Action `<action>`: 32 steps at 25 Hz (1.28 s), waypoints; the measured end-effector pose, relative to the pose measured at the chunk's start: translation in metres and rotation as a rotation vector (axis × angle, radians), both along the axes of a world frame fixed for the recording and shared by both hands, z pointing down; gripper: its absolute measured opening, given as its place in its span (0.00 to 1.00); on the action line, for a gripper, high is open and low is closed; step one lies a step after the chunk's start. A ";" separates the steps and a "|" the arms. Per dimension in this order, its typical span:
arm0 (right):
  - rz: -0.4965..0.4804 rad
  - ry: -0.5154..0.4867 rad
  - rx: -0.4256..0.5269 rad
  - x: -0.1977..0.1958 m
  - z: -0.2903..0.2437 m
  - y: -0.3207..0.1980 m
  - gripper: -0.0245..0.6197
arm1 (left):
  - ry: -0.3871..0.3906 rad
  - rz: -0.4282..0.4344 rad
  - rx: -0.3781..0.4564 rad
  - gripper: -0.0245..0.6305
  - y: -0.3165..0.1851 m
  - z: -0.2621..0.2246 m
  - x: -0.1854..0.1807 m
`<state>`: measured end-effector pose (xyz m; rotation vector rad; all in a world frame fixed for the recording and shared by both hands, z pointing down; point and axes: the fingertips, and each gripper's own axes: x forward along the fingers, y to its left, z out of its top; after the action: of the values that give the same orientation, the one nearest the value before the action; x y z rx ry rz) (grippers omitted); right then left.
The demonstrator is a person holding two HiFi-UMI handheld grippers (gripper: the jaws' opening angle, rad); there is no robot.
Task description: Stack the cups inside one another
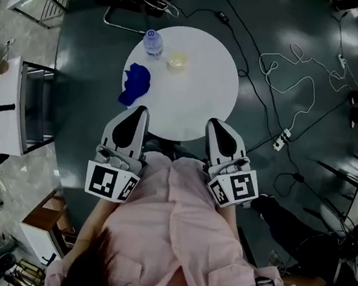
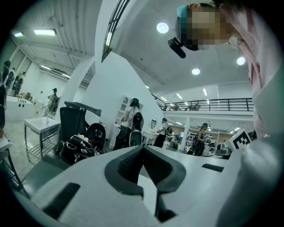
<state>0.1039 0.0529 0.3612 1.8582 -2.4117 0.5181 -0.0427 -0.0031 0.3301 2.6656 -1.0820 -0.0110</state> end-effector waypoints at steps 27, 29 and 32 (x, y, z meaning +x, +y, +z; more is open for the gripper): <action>-0.068 0.024 0.025 0.013 0.008 0.022 0.09 | -0.009 0.077 0.037 0.06 0.035 0.006 0.052; -0.069 0.019 0.020 0.015 0.009 0.023 0.09 | -0.008 0.075 0.034 0.06 0.037 0.006 0.053; -0.079 0.021 0.030 0.016 0.005 0.025 0.09 | -0.004 0.063 0.033 0.06 0.039 0.004 0.054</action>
<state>0.1198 0.0780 0.3658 1.7614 -2.4806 0.4576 0.0110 0.0358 0.3338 2.7286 -1.0074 -0.0111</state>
